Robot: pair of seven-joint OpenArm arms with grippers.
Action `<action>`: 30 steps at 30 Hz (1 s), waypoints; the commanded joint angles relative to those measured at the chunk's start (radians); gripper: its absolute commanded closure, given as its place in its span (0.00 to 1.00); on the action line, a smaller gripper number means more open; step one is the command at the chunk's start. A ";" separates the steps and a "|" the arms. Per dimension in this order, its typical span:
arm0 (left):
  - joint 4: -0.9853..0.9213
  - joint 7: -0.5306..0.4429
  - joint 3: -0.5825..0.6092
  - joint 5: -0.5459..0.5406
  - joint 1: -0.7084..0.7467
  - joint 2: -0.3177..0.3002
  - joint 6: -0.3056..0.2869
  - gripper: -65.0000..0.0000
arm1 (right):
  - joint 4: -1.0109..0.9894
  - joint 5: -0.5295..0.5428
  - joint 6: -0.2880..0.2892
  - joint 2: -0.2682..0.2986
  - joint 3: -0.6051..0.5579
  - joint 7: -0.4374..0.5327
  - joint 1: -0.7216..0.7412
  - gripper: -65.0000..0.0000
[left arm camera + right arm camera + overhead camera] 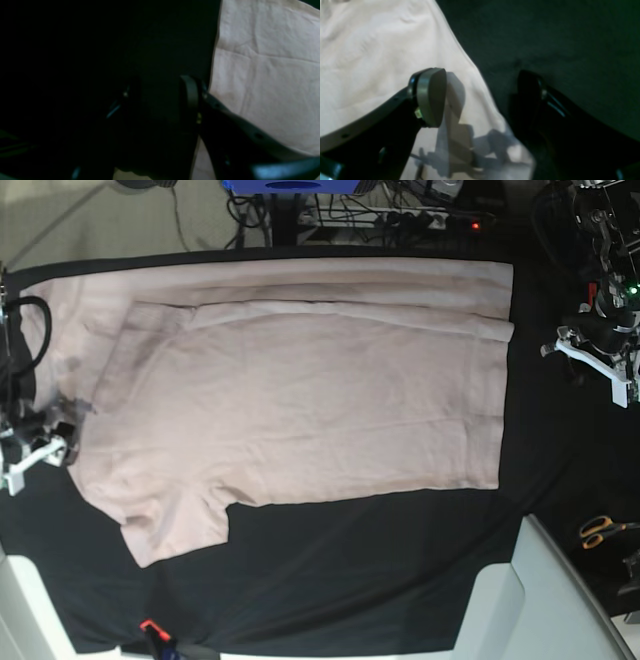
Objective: Fold the T-shirt properly
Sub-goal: 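Release the edge and move the right gripper to the sleeve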
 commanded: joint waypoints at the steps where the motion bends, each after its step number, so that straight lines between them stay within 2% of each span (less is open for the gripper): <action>1: 0.014 -0.019 -0.008 -0.001 -0.004 -0.018 0.007 0.62 | 0.007 0.007 0.007 0.010 -0.008 0.008 0.025 0.36; 4: 0.013 -0.019 -0.005 -0.001 -0.004 -0.013 0.007 0.62 | 0.007 0.007 0.007 0.002 -0.040 0.008 0.025 0.37; 5: 0.013 -0.019 -0.008 -0.001 -0.004 -0.006 0.007 0.62 | 0.007 0.007 0.007 0.002 -0.043 0.008 0.025 0.40; 7: 0.013 -0.019 -0.010 -0.001 -0.006 -0.001 0.007 0.62 | 0.007 0.007 0.007 0.002 -0.050 0.008 0.025 0.55; 10: 0.013 -0.019 -0.005 -0.001 -0.006 0.002 0.007 0.62 | 0.007 0.007 0.007 0.002 -0.050 0.008 0.025 0.83; 12: 0.013 -0.019 -0.003 -0.001 -0.006 0.002 0.007 0.62 | 0.011 0.007 0.006 0.002 -0.050 0.008 0.025 0.99; 17: 0.013 -0.019 -0.003 -0.001 -0.006 0.002 0.007 0.62 | 0.037 0.008 0.007 0.007 -0.042 0.008 0.011 0.99; 21: 0.013 -0.019 -0.003 0.000 -0.006 0.002 0.007 0.62 | 0.185 0.013 0.007 0.028 -0.039 0.003 -0.075 0.99; 30: 0.013 -0.019 -0.002 0.005 -0.006 0.002 0.007 0.62 | 0.475 0.008 0.007 0.040 0.141 -0.020 -0.262 0.99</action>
